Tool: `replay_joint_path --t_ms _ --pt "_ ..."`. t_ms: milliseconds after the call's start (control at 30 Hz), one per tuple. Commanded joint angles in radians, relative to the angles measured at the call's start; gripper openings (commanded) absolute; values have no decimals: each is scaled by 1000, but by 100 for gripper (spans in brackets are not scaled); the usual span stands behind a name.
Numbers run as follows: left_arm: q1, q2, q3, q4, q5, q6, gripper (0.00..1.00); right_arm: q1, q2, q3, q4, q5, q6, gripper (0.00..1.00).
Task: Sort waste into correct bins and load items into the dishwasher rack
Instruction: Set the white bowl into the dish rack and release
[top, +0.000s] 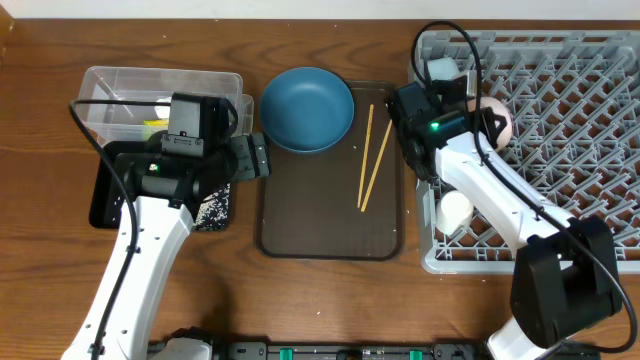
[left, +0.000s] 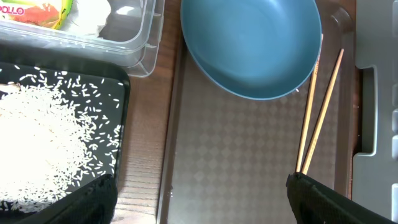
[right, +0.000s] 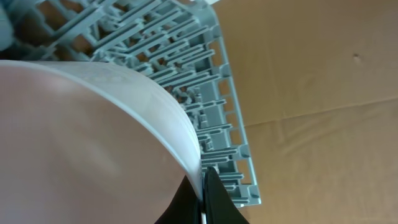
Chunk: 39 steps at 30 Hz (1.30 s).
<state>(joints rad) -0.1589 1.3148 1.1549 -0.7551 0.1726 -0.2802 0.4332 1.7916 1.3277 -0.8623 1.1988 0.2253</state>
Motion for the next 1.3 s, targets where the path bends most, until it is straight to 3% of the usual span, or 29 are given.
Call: replay_joint_path --t_ms 0,333,433,700,1067,1267 --pt "3 -8 14 -1 -9 13 90 -2 11 0 -14 -47 -6 1" --pt "3 -8 14 -1 -9 13 90 4 11 0 -41 -212 -6 1" --pt "3 -8 14 -1 -9 13 89 25 10 0 -64 -240 -6 34" --pt "3 -8 14 -1 -9 13 90 94 -44 0 -88 -254 -6 56" --pt "3 -8 14 -1 -9 13 90 82 -233 53 -18 -503 -6 59" --pt "3 -8 14 -1 -9 13 90 64 -251 72 190 -970 43 56"
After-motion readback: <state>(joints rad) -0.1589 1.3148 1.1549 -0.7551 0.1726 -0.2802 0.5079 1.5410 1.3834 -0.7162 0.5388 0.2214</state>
